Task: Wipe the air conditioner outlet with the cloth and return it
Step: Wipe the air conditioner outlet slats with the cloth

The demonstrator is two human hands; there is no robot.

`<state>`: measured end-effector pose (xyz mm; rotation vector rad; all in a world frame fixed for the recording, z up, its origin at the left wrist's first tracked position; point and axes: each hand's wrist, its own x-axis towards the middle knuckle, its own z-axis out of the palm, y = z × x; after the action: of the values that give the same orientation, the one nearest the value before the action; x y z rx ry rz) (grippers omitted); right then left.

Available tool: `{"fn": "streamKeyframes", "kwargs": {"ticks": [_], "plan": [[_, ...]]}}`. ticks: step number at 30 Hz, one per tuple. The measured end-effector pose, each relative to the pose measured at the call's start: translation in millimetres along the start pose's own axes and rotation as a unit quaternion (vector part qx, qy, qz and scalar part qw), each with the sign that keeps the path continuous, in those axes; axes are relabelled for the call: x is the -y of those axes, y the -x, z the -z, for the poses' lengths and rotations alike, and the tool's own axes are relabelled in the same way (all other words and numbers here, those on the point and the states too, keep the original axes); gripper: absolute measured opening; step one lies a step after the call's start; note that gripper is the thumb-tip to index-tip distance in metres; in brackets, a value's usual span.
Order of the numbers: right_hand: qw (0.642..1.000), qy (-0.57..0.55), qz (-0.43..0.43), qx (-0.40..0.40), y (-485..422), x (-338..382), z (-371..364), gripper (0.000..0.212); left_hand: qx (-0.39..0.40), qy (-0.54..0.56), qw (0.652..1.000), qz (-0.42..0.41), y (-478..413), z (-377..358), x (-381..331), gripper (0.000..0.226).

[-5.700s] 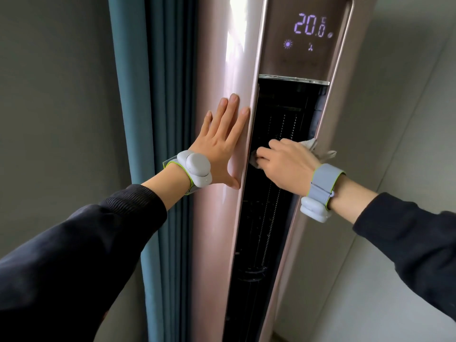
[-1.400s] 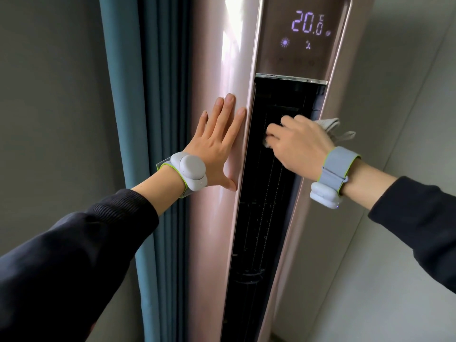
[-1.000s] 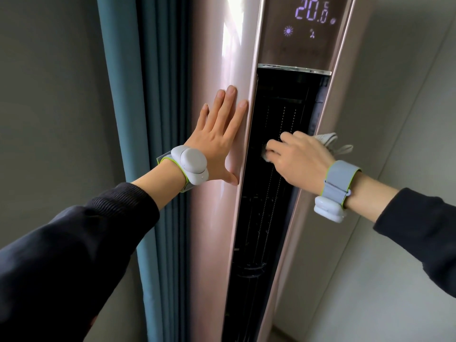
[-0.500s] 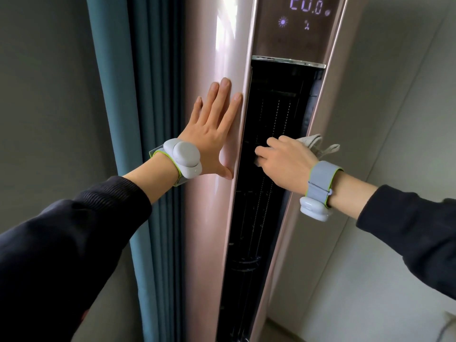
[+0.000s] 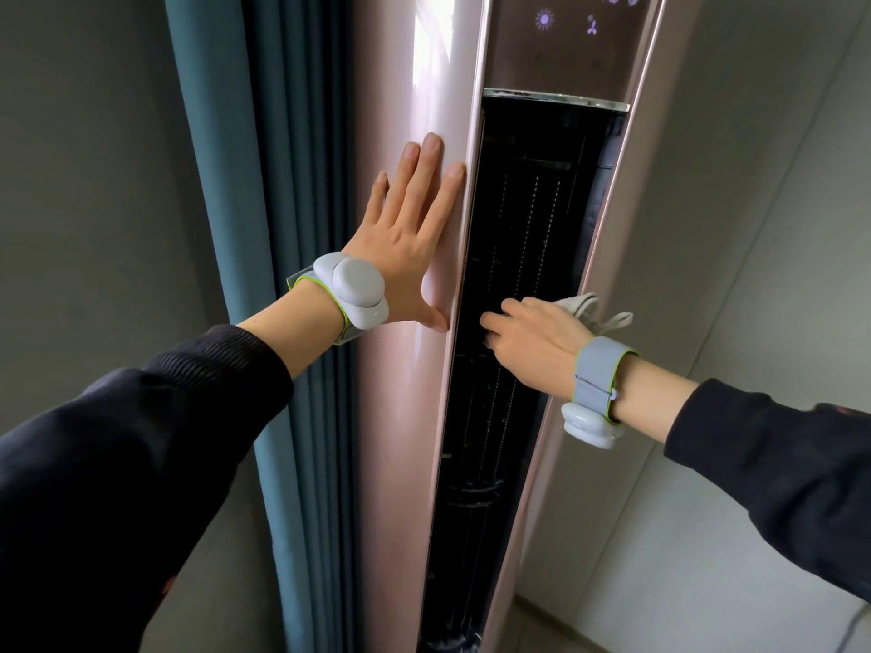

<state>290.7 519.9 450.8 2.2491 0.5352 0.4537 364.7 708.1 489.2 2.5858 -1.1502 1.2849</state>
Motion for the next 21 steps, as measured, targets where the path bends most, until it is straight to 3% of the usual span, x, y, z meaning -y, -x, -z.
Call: {"fn": "streamKeyframes", "kwargs": {"ticks": [9,21], "plan": [[0.999,-0.01,0.019,0.044,2,15,-9,0.026,-0.005,-0.001,1.0,0.003,-1,-2,1,0.159],[0.996,0.06,-0.016,-0.063,-1,-19,10,0.015,0.002,-0.004,1.0,0.005,-1,-1,0,0.16]]}}
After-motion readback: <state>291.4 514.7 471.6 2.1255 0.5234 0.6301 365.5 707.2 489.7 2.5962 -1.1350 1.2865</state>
